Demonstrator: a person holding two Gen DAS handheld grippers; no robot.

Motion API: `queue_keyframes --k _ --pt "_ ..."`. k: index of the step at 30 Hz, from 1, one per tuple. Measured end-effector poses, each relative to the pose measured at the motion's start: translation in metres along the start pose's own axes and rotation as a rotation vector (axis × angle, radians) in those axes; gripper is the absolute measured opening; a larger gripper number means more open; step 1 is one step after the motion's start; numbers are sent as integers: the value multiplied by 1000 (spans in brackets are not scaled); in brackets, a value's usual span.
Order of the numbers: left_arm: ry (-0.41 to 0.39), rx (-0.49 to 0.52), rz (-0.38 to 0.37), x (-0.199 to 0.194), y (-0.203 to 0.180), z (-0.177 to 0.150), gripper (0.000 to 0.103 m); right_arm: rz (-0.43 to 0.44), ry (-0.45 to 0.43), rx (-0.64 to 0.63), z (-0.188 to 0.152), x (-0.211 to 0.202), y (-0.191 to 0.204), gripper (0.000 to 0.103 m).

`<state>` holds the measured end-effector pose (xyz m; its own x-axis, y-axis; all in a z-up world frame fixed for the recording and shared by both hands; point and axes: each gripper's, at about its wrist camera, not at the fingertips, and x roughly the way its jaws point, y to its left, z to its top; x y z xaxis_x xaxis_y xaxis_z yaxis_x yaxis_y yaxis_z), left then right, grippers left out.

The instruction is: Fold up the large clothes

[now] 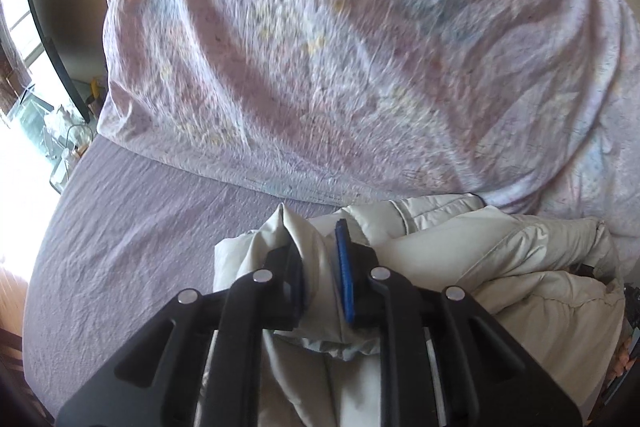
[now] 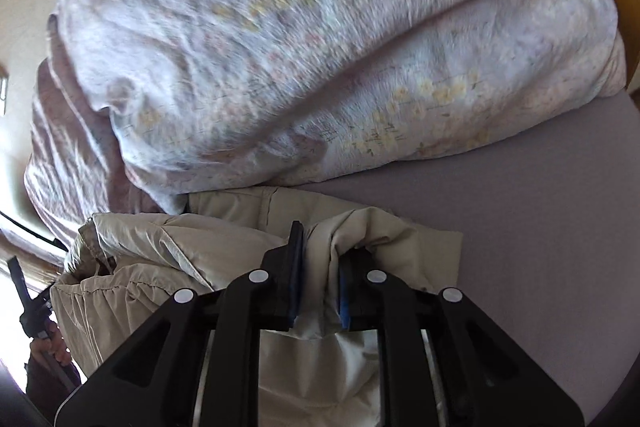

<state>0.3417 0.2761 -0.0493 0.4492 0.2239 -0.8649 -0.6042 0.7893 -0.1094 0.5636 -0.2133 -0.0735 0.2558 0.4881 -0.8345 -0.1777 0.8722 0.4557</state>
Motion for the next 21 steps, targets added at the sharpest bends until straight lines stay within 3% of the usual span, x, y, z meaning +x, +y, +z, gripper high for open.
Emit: queue_keyframes --k 4,13,18,20,21 --pt "17 -13 21 19 -2 0 21 21 39 61 6 18 -7 20" --pt "43 -59 24 38 -5 3 47 189 105 345 12 25 -49 34" --pt "24 -43 37 29 -4 14 68 161 50 296 17 -9 -43 52" --pt "4 -31 50 22 -6 16 84 143 3 257 19 -29 -34 56" --pt "-8 -21 62 18 -7 17 84 145 -5 244 19 -36 -32 57"
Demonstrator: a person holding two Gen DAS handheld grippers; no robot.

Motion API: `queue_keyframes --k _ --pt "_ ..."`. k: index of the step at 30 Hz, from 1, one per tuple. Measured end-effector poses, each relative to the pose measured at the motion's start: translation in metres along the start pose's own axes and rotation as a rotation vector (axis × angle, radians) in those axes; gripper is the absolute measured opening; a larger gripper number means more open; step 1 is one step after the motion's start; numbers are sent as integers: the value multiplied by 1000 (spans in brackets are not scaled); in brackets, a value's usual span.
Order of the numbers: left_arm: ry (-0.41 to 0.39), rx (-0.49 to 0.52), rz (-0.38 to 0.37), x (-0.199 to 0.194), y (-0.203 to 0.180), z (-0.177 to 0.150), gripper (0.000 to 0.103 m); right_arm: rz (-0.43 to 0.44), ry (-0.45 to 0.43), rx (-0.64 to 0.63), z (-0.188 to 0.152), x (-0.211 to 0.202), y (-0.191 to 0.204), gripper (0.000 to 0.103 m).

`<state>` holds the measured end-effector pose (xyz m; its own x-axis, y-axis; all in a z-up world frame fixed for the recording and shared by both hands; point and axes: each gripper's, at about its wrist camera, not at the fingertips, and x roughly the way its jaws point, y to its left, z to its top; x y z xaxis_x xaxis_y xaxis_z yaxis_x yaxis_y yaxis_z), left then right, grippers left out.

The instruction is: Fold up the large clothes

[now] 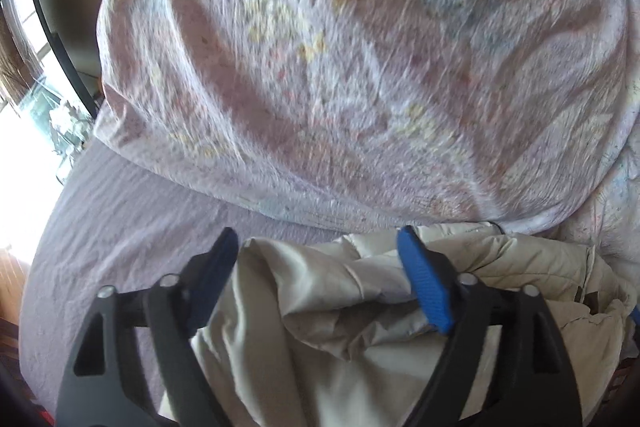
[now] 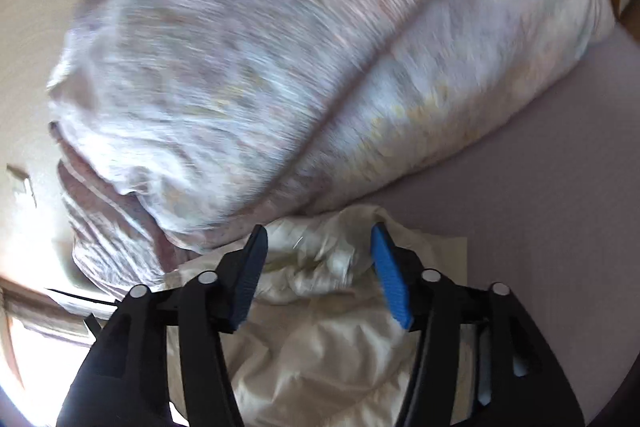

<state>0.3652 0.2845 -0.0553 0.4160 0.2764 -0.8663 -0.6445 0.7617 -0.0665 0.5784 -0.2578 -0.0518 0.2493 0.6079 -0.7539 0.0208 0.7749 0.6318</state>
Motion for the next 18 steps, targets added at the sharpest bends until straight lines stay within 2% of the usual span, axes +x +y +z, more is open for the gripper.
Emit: queue_keyframes --k 4,9,13,16,17,18 --pt "-16 34 -6 -17 -8 1 85 21 30 -90 -14 -9 38 57" --pt "-60 123 -43 -45 -25 -15 87 42 160 -221 -60 16 96 57" --pt "-88 229 -65 -67 -50 -40 90 -14 232 -346 -101 39 134 57" --pt "-102 286 -78 -78 -65 -56 90 -105 243 -432 -123 59 153 56" --pt "-106 303 -83 -80 -70 -60 90 -133 235 -454 -125 65 155 45" --pt "-109 313 -85 -83 -75 -64 90 -146 232 -466 -128 69 157 25"
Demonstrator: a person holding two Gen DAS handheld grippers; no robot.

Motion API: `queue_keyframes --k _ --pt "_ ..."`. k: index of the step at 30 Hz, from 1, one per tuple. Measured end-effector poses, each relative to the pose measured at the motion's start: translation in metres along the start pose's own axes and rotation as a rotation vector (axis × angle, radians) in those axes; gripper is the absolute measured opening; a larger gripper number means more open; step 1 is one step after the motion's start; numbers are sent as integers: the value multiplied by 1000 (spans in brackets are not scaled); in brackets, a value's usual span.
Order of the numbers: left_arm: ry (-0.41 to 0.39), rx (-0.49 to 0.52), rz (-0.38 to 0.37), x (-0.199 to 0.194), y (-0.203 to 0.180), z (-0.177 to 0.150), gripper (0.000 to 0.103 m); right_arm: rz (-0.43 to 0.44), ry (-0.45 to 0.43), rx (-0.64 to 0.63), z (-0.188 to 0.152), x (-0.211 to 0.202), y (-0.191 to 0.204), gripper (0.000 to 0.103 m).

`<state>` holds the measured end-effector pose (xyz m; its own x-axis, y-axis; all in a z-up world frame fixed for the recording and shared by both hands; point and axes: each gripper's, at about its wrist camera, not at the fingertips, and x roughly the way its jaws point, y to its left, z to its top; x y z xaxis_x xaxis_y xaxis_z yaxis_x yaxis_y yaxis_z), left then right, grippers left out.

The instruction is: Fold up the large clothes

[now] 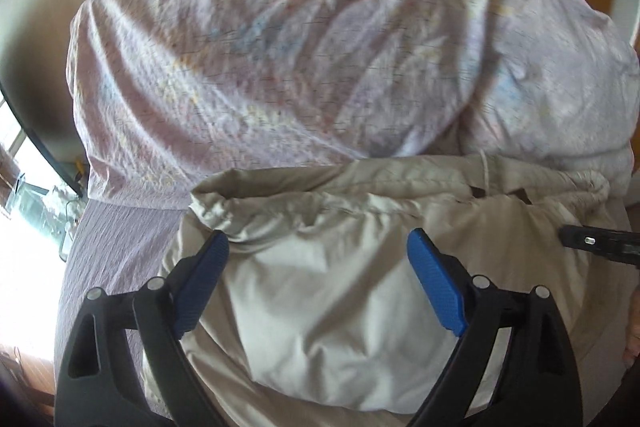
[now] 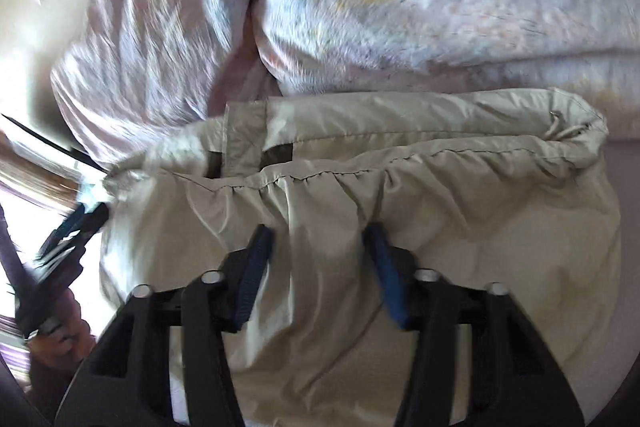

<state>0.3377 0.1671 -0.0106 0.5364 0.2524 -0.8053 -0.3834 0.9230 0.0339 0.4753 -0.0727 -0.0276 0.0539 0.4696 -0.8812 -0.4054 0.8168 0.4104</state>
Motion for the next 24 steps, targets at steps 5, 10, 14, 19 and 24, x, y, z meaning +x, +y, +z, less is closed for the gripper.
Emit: queue_keyframes --k 5,10,14,19,24 --pt "6 10 -10 1 -8 -4 91 -28 -38 26 6 13 -1 6" --pt "20 12 -2 6 -9 -5 91 -63 -84 20 19 9 2 4" --pt "28 3 2 13 -6 -6 91 -107 -117 30 33 14 5 4" --pt "20 -15 27 24 -2 -6 91 -147 -132 58 52 31 7 4" --pt "41 -39 67 50 3 -8 92 -146 -120 84 54 57 2 4"
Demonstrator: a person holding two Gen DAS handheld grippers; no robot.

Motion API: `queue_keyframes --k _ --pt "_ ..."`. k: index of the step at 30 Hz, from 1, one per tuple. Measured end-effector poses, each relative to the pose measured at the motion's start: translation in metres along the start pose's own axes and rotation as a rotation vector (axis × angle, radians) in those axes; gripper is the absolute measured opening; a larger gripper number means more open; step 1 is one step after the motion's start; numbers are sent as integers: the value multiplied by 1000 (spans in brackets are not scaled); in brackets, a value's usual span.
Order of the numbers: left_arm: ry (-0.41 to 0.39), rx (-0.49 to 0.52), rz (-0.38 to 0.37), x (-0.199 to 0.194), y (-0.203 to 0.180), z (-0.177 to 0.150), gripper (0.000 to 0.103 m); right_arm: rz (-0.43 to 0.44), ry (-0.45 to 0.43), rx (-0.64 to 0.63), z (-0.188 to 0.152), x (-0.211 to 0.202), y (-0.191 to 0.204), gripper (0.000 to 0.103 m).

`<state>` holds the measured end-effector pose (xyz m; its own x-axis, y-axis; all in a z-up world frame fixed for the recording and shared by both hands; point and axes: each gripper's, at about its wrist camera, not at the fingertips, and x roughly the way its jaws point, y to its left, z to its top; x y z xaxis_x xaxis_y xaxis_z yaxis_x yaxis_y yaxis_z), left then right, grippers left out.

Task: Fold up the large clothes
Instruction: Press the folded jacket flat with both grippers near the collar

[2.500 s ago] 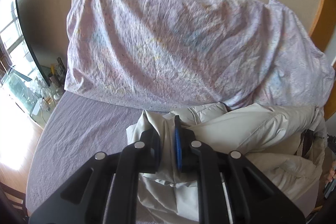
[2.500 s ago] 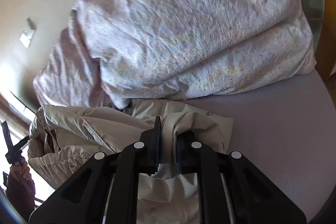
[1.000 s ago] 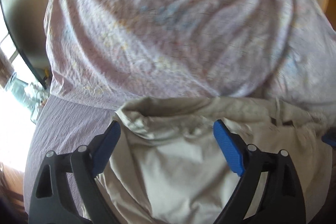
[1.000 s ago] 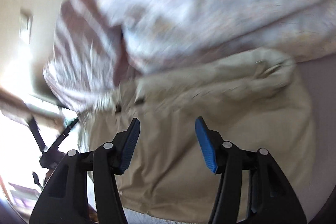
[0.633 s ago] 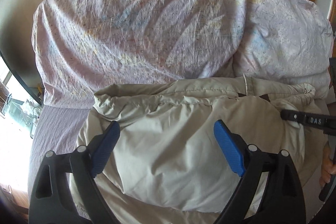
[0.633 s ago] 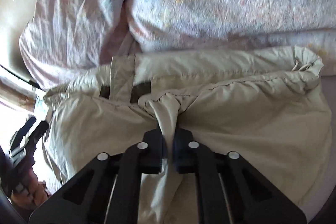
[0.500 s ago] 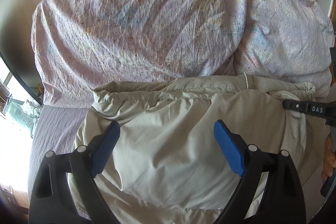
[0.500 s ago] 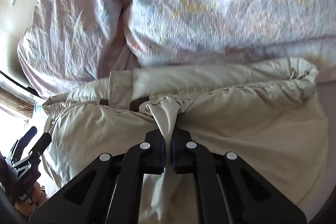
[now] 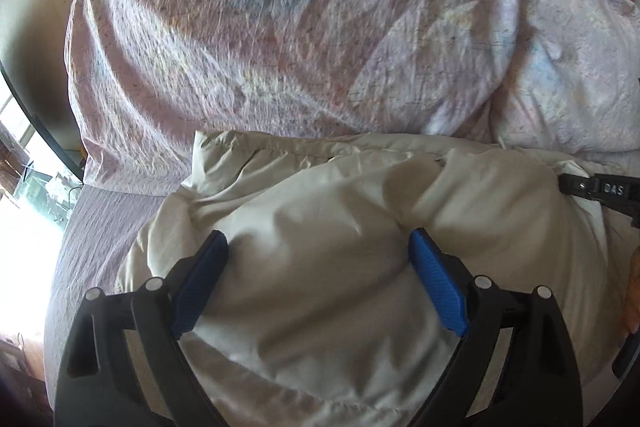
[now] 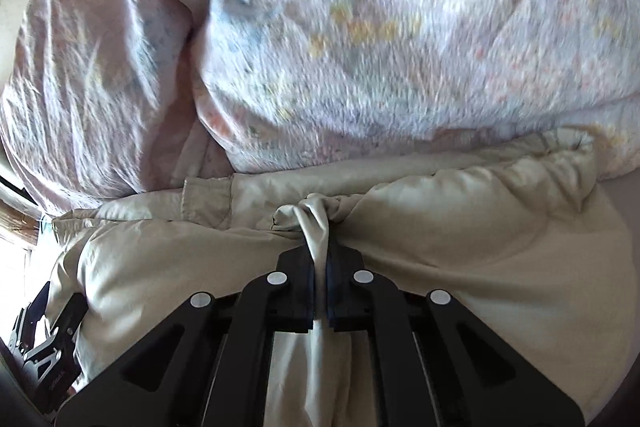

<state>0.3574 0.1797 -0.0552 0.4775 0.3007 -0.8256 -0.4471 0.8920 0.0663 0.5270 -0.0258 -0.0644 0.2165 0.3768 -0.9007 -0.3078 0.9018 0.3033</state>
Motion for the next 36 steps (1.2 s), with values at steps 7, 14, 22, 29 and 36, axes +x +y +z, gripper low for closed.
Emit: queue_keyframes --k 7,14,22,29,36 --pt "36 -32 45 36 6 2 97 71 14 24 -3 6 -21 32" --pt "38 -40 47 52 10 1 101 69 -114 -17 -20 -44 -48 57" --pt "38 -46 34 58 15 3 101 -136 -182 -22 -43 -56 -99 59" --pt "21 -45 26 58 13 -1 101 -185 -154 -9 -47 -27 -119 66" --pt "-16 -53 15 60 14 -3 101 -219 -201 -47 -47 -14 -125 74"
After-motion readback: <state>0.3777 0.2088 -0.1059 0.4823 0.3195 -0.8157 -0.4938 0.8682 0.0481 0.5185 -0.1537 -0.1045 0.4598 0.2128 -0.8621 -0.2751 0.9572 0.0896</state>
